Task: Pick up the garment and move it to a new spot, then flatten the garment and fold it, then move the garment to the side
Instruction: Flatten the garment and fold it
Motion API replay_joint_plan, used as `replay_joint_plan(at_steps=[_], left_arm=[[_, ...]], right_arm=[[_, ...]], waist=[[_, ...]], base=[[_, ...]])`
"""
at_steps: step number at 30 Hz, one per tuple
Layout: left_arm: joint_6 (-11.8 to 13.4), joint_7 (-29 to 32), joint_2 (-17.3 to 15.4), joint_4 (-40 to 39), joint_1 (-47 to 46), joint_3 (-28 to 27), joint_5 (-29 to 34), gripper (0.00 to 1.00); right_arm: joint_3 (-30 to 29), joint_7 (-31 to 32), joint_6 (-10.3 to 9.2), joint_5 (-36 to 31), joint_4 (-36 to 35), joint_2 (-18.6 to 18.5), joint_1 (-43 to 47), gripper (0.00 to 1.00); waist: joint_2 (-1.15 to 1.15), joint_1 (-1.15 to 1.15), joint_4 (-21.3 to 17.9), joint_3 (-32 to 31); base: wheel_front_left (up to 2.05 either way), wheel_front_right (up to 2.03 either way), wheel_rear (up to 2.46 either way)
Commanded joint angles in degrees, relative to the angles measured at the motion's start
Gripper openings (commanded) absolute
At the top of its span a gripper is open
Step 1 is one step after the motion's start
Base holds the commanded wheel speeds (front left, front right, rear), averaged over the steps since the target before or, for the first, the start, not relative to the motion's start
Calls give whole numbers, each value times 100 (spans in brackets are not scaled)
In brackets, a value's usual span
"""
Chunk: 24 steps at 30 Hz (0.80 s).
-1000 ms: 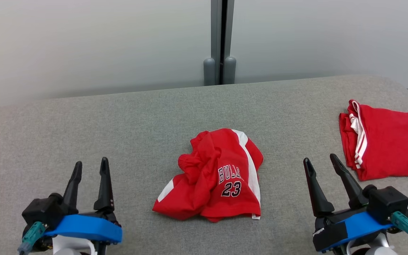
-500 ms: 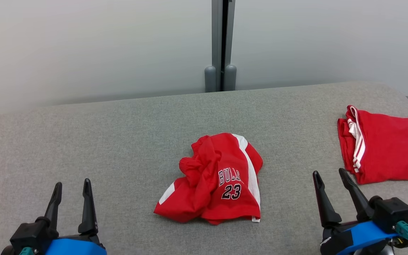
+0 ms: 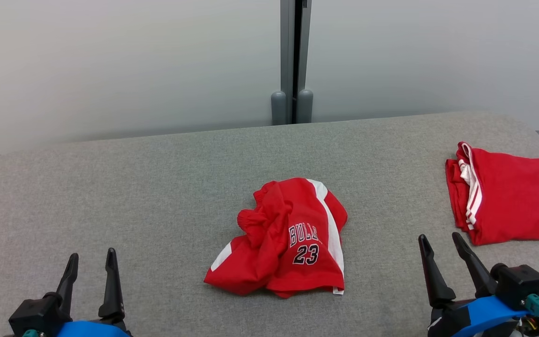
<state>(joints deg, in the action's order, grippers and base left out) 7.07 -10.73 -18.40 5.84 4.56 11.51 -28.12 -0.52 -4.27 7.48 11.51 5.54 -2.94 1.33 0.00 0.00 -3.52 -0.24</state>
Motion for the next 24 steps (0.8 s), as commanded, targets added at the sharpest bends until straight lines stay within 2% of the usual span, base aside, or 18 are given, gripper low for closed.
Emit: replay_joint_plan(at_steps=[1,19,24], left_arm=[[-4,22,-39,-22,30,-5,-16,100],[59,102,-63,-119,-85,97,-34,100],[2,355,-19,-217,-296,183,-111,100]], right_arm=[[-5,7,3,17,1,7,54,100],[74,-13,3,21,-54,8,-17,100],[97,12,3,25,-91,8,-40,100]], waist=[[0,0,-3,8],[0,0,-49,137],[0,0,-36,175]], base=[[0,0,0],[0,0,0],[0,0,0]])
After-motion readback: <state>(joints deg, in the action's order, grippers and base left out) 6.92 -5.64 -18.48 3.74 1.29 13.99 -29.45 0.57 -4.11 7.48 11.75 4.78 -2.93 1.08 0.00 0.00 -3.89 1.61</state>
